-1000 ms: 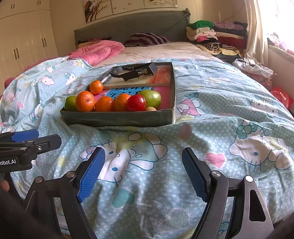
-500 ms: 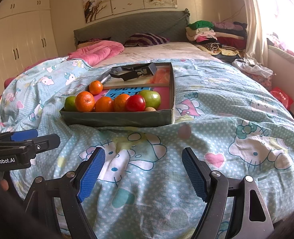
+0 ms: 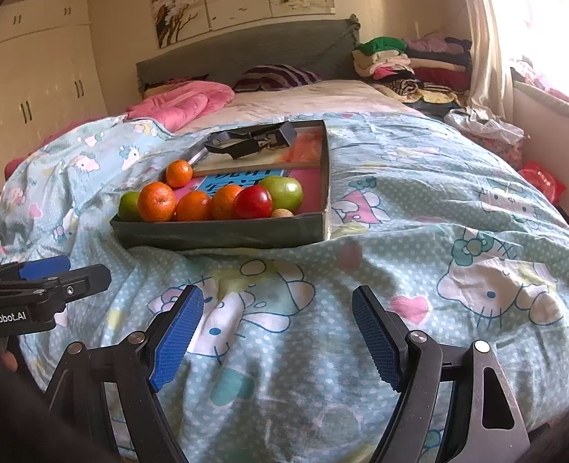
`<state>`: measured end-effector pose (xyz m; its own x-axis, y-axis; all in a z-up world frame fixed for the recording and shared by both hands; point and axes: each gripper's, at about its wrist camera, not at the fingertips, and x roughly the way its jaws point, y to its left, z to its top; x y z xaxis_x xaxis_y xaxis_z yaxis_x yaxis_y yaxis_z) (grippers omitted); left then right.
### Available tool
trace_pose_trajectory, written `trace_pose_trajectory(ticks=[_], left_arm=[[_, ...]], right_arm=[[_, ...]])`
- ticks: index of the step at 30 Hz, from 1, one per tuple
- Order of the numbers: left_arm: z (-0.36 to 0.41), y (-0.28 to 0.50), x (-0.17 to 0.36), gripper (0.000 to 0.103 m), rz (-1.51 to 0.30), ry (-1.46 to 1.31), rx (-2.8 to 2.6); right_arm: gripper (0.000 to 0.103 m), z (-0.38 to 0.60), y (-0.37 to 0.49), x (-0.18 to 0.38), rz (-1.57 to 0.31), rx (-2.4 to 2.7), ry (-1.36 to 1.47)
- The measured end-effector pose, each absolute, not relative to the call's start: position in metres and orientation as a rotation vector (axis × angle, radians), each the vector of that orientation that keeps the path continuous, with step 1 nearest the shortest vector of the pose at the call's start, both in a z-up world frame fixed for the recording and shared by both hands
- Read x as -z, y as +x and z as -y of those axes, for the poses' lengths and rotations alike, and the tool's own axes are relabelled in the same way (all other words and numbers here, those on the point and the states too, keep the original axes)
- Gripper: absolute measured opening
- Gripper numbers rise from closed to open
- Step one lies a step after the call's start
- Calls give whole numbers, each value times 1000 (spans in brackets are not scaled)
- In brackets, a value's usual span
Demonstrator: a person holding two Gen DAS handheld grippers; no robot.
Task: Organize fruits
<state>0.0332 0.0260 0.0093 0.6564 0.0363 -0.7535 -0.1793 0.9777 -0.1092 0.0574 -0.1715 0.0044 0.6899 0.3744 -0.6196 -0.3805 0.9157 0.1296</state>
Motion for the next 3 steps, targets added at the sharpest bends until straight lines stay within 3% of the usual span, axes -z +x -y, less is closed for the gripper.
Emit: trace_pose_trajectory(ticks=[3], left_arm=[[-34, 35, -11, 90, -839, -195, -136]], right_arm=[[80, 179, 66, -6, -691, -390, 23]])
